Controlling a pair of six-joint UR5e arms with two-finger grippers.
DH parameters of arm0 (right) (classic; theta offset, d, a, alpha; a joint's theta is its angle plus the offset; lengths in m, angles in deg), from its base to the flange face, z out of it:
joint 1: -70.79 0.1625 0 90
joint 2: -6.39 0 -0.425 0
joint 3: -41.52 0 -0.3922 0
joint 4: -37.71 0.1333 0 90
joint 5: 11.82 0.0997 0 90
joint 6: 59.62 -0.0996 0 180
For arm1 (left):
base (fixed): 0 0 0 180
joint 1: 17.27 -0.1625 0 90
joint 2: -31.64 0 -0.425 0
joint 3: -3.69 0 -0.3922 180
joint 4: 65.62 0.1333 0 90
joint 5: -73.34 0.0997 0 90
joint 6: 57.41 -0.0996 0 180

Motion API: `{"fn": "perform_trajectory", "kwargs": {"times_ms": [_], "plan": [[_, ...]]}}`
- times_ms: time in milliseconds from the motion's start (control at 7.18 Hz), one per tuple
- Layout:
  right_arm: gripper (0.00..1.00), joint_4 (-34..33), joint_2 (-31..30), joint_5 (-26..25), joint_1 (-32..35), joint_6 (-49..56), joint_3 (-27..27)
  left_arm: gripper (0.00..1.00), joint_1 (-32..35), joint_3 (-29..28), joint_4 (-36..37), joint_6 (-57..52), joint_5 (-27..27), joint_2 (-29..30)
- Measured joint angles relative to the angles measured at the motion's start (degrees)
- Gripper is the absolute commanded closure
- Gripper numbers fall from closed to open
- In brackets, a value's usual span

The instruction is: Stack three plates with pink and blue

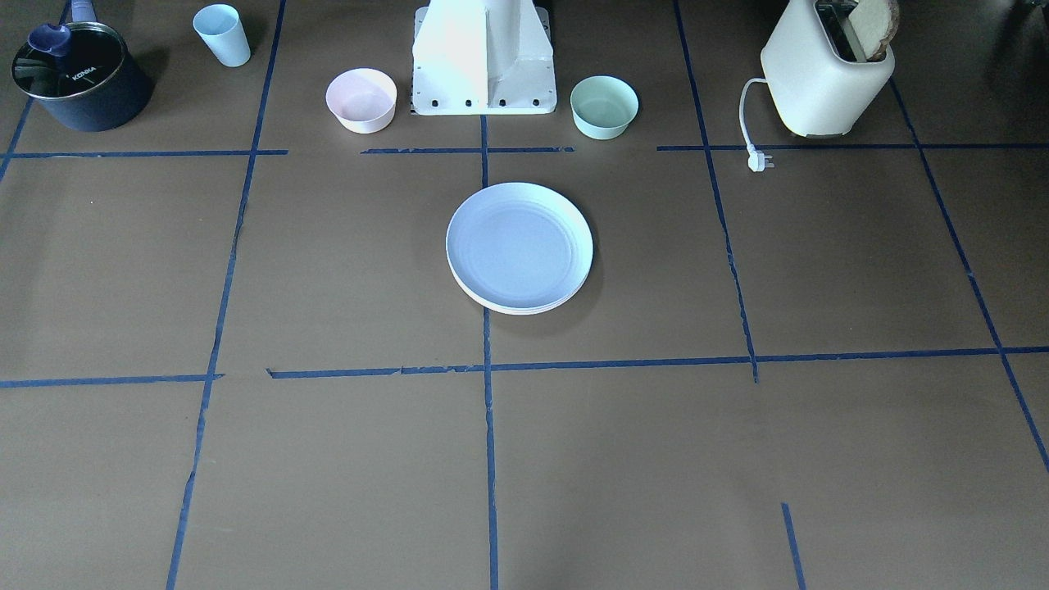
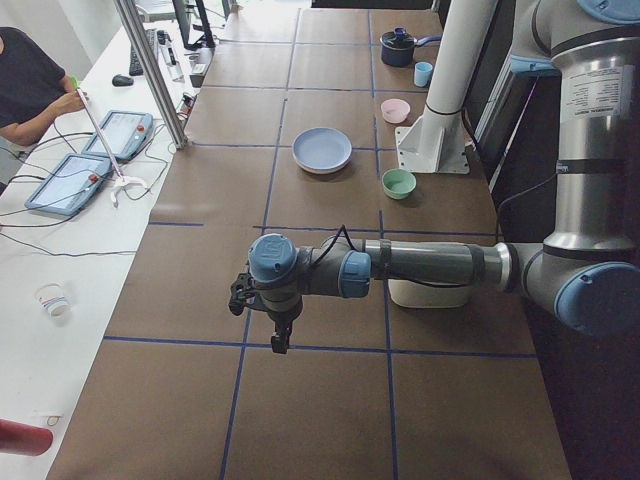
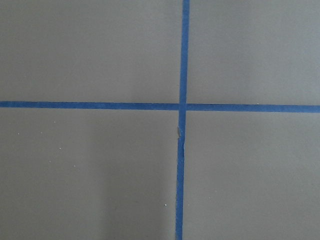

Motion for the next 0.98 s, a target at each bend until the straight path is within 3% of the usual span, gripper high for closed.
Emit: {"fn": "perform_trajectory", "kwargs": {"times_ms": [975], "plan": [[0.0,-0.2,-1.2,0.2,1.4,-0.6,0.1,0.0,0.1,-1.4,-0.3,-0.1,0.0,0.0]]}}
